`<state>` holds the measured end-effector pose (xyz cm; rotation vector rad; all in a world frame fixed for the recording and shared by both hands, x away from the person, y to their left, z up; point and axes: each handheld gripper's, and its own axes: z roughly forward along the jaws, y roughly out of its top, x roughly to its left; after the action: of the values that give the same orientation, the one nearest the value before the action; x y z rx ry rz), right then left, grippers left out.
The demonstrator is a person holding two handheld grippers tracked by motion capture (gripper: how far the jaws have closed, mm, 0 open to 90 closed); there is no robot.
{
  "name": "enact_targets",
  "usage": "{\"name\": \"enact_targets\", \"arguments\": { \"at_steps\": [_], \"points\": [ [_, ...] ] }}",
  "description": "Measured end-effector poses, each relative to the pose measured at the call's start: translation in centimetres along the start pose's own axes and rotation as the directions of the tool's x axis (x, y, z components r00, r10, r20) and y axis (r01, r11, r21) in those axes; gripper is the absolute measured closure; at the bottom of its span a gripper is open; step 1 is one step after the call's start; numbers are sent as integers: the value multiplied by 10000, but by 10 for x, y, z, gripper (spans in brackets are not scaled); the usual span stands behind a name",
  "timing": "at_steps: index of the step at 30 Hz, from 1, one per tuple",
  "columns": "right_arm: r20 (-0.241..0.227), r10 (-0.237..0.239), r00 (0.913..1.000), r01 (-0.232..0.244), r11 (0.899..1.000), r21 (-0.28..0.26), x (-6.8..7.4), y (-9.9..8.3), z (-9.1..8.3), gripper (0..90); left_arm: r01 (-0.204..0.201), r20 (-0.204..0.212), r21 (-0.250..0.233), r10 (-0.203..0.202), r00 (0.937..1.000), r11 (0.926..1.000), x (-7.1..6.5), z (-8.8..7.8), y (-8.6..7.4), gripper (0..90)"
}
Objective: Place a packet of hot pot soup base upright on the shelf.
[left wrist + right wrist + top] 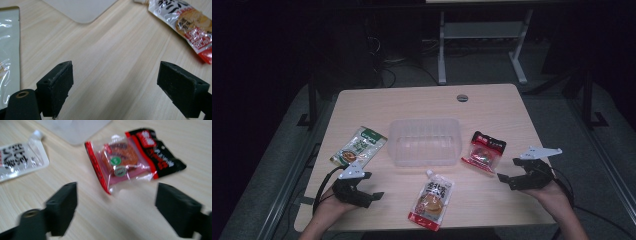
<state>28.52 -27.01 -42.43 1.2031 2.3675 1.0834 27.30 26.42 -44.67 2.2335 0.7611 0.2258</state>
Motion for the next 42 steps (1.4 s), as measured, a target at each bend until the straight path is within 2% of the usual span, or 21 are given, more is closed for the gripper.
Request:
{"name": "enact_targets", "arguments": {
  "at_steps": [1,2,4,6,8,9,10,11,13,15,21,31,35,37,39,40,42],
  "points": [
    [0,0,10000,0,10000,0,0,0,0,218,0,0,0,0,10000,10000,0,0,0,131],
    [1,79,10000,-79,9997,-217,-1,4,-2,321,86,7,-75,-86,10000,9999,0,-1,-1,131],
    [47,112,9999,-110,9996,-243,-2,6,-2,353,49,-7,-67,-49,10000,10000,0,-2,-1,132],
    [29,71,10000,-70,9994,-336,-4,12,-2,493,67,-35,-145,-68,10000,9999,0,-3,0,133],
    [114,-20,9999,25,9993,-382,-5,18,-1,584,67,-52,-170,-67,10000,9998,0,-3,1,134],
    [199,-45,9998,53,9992,-392,-9,24,1,679,52,-50,-118,-52,10000,9999,0,-3,1,134],
    [241,-36,9997,46,9991,-424,-11,27,3,727,100,-47,-104,-101,9999,9999,0,-3,0,134],
    [289,-54,9996,67,9990,-438,-12,29,3,770,122,-40,-85,-123,9999,9999,0,-3,0,134],
    [313,-43,9995,59,9987,-501,-14,32,4,801,123,-29,-37,-123,9999,9999,0,-3,0,134],
    [416,-83,9991,108,9983,-580,-18,40,7,896,124,-43,-34,-124,9999,9999,0,-3,0,135],
    [301,-125,9995,145,9976,-672,-26,50,14,898,144,-32,-36,-144,9999,9999,0,-2,0,135],
    [578,-50,9983,79,9988,-492,-40,66,37,898,70,-41,40,-70,10000,10000,0,-2,0,136],
    [612,-45,9981,51,9999,-102,-47,71,55,898,143,13,-107,-143,9999,9998,-1,-1,1,136],
    [704,-100,9975,98,9999,36,-50,73,62,898,48,49,28,-48,10000,10000,0,-1,1,136],
    [671,-47,9977,43,10000,50,-52,74,66,898,175,79,48,-175,9998,9998,0,1,-1,136],
    [725,-13,9974,-3,9998,209,-55,75,75,898,161,88,105,-162,9998,9998,1,1,-1,136],
    [782,41,9969,-66,9995,314,-58,75,83,898,141,85,37,-142,9999,9999,0,0,0,138]
  ]
}}
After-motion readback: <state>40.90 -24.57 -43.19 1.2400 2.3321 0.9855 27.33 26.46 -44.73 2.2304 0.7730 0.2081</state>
